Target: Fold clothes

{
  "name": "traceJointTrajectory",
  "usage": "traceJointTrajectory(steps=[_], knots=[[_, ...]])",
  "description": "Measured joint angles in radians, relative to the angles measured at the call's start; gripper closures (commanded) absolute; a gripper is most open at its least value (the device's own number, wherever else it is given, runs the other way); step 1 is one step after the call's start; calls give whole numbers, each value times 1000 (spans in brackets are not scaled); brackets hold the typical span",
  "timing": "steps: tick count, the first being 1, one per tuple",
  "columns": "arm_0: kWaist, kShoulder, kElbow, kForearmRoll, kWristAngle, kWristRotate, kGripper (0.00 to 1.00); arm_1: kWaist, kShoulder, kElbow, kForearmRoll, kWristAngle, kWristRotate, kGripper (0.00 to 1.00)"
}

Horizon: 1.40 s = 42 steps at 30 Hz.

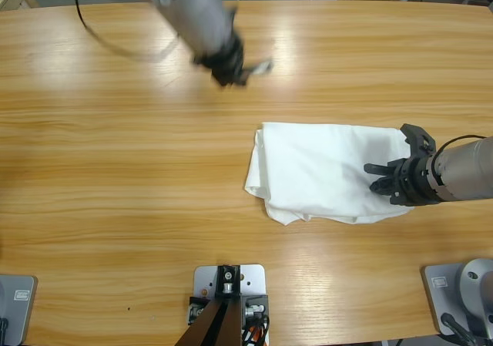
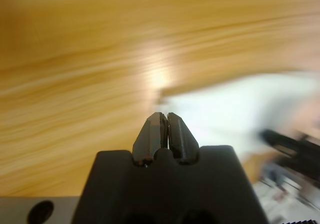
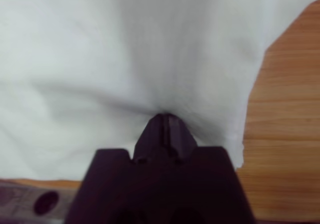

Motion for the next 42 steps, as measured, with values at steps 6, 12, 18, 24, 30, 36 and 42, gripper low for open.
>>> traceJointTrajectory(steps=[6, 12, 18, 24, 30, 36, 42], knots=[[-105, 4, -204, 0, -118, 15, 5, 0, 0, 0, 0, 0, 0, 1000], [-209, 159, -339, 20, -153, 156, 2, 0, -7, 0, 0, 0, 0, 1000], [-238, 261, -439, 242, -135, 670, 0, 0, -27, 0, -1, 0, 0, 1000], [-250, 292, -486, 384, -65, 1101, 0, 0, -36, 0, -1, 0, 0, 1000], [-258, 337, -571, 394, -9, 1270, 0, 0, -37, 0, -1, 0, 0, 1000], [-297, 395, -585, 423, 21, 1271, 8, 0, -37, 0, -1, 0, 0, 1000], [-327, 437, -612, 474, 83, 1243, 4, 0, -37, 0, -2, 0, 0, 1000]])
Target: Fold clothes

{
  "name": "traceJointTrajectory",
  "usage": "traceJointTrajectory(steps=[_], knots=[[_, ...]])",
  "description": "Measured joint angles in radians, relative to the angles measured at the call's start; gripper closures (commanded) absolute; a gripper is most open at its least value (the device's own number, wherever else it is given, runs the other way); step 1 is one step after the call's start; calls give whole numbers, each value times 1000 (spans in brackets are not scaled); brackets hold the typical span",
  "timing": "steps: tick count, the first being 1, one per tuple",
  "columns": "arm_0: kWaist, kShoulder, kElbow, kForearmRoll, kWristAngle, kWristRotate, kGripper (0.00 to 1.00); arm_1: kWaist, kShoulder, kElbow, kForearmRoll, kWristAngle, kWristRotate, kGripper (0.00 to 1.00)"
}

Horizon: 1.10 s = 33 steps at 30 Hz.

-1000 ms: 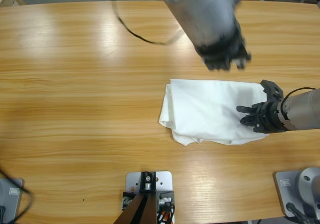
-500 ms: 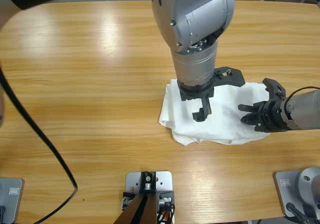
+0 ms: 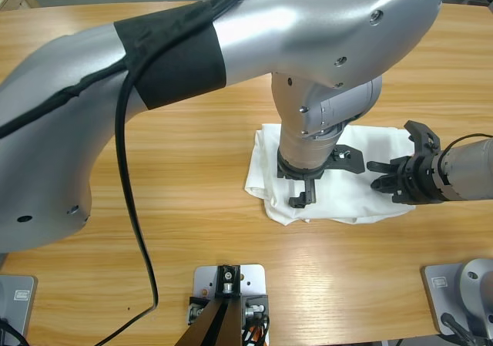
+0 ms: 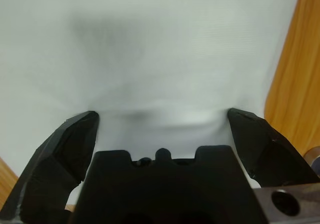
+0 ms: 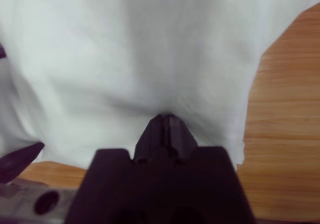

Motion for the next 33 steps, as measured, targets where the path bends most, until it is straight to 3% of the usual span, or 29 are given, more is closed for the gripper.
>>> traceJointTrajectory(steps=[6, 14, 21, 25, 29, 33], knots=[[-6, 9, -11, 8, 25, -31, 0, 0, 0, -1, 14, -13, 21, 1000], [-9, 10, -13, 11, 33, -57, 0, 0, -42, -72, 219, -59, 76, 1000], [-9, 10, -13, 16, 33, -70, 0, 0, -49, -88, 272, -79, 118, 1000], [-8, 10, -14, 18, 33, -73, 0, -2, -187, -129, 258, -106, 72, 1000], [-8, 10, -14, 21, 33, -79, 0, -99, -231, -163, 152, -10, 0, 1000], [-8, 10, -14, 26, 33, -80, 0, -158, -137, -159, 47, 87, -25, 1000]])
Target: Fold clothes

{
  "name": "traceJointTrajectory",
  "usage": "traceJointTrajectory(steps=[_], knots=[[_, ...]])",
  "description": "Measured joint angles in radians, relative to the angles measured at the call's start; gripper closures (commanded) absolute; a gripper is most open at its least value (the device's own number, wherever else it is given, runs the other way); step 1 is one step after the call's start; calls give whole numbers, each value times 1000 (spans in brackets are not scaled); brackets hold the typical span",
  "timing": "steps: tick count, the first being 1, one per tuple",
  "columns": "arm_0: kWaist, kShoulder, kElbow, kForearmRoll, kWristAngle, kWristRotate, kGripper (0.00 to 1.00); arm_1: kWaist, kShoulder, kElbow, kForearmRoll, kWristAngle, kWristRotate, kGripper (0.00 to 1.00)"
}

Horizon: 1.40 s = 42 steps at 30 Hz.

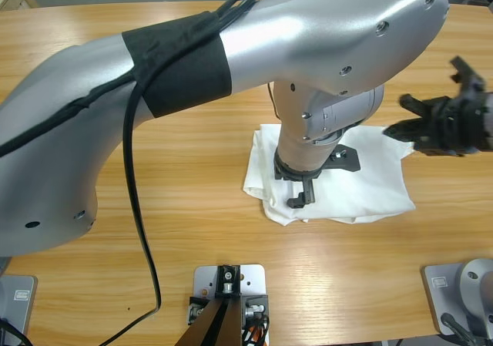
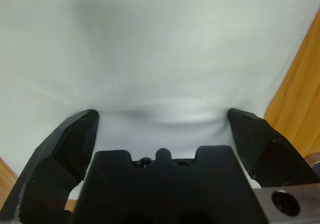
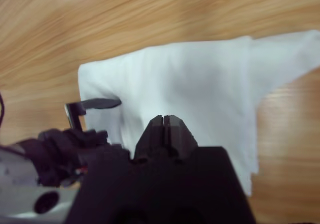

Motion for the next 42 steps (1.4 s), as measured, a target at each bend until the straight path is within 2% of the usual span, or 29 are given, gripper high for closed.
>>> traceJointTrajectory(steps=[8, 16, 23, 27, 30, 31, 32, 33, 34, 39, 42], knots=[[2, 0, 0, 3, 0, -4, 0, -64, 210, 100, -164, 47, -3, 1000], [2, 0, 0, 3, 0, -6, 0, -152, 275, 127, -246, 42, -81, 1000], [2, 1, -1, 3, 0, -9, 0, -219, 275, 124, -229, -39, -99, 1000], [2, 1, -1, 4, 0, -23, 0, -268, 267, 115, -142, -99, -99, 1000], [6, 1, -1, 6, -1, -34, 0, -280, 200, 100, -41, -119, -99, 1000], [10, 1, -1, 8, -1, -37, 0, -280, 157, 80, 0, -119, -99, 806], [15, 1, -1, 10, -1, -40, 0, -275, 109, 57, 41, -119, -99, 324], [22, 0, -1, 15, -1, -46, 0, -263, 59, 36, 79, -114, -97, 55], [30, -2, -1, 22, -1, -53, 0, -244, 8, 19, 109, -105, -93, 1], [68, -31, 0, 35, 11, -160, 0, -139, -194, -6, 215, -36, -86, 0], [90, -52, 0, 36, 14, -358, 8, -105, -258, -8, 261, -26, -86, 0]])
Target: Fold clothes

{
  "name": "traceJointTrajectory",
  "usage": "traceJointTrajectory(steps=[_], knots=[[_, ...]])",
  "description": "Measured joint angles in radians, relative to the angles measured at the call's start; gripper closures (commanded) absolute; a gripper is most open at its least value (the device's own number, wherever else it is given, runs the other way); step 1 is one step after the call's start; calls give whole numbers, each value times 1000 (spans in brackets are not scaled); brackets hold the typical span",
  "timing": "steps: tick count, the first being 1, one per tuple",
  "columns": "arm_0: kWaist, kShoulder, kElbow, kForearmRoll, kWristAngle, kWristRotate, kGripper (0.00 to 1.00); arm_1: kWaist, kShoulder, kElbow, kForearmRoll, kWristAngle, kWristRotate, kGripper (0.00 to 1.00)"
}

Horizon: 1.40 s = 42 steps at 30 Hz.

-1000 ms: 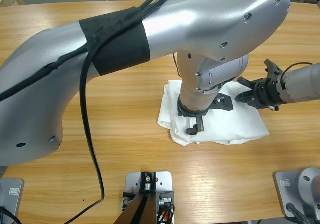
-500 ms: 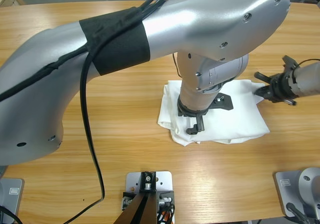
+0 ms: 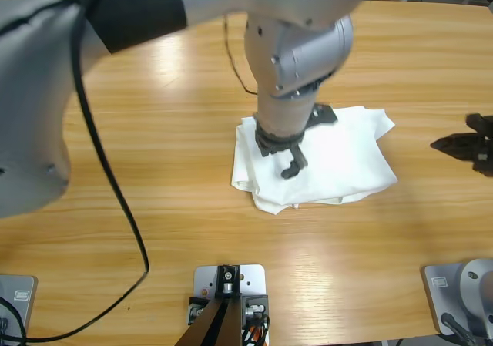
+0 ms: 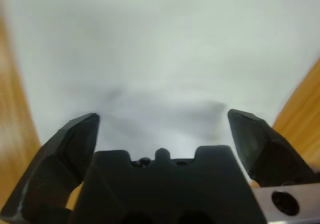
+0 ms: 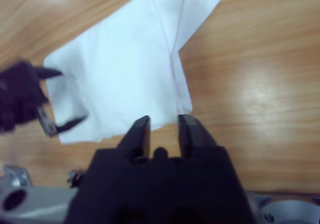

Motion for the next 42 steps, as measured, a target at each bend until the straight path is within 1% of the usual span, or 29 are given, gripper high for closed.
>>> traceJointTrajectory(steps=[3, 7, 10, 12, 15, 18, 22, 27, 30, 33, 36, 39, 42], knots=[[23, -25, 0, 0, 3, -363, 9, 8, -51, 0, 32, 2, 0, 0], [14, -34, 1, 0, 3, -847, 5, 10, -89, 0, 50, 2, 1, 0], [-3, -36, 1, 0, 3, -1103, 4, 10, -105, 2, 55, 5, 1, 0], [-7, -36, 1, -10, 3, -1187, 4, 10, -113, 8, 57, 6, 1, 0], [-9, -32, 1, -87, -14, -1223, 0, 11, -127, 12, 57, 9, 1, 0], [-9, -11, 1, -171, -100, -1220, 0, 11, -128, 12, 57, 10, 1, 0], [-14, 34, 1, -194, -157, -1186, 0, 12, -128, 13, 57, 10, 1, 0], [-15, 50, 0, -153, -166, -1122, 0, 12, -128, 24, 57, 10, 1, 0], [-14, 57, -5, -119, -166, -1114, 0, 12, -128, 29, 57, 10, 1, 0], [-14, 62, -11, -49, -165, -1114, 0, 12, -128, 29, 57, 10, 1, 0], [-10, 64, -15, -18, -144, -1114, 0, 12, -128, 29, 57, 10, 1, 0], [4, 65, -16, -5, -112, -1110, 0, 12, -128, 31, 57, 10, 1, 0], [40, 65, -16, 1, -85, -1081, 0, 12, -128, 33, 54, 14, 1, 0]])
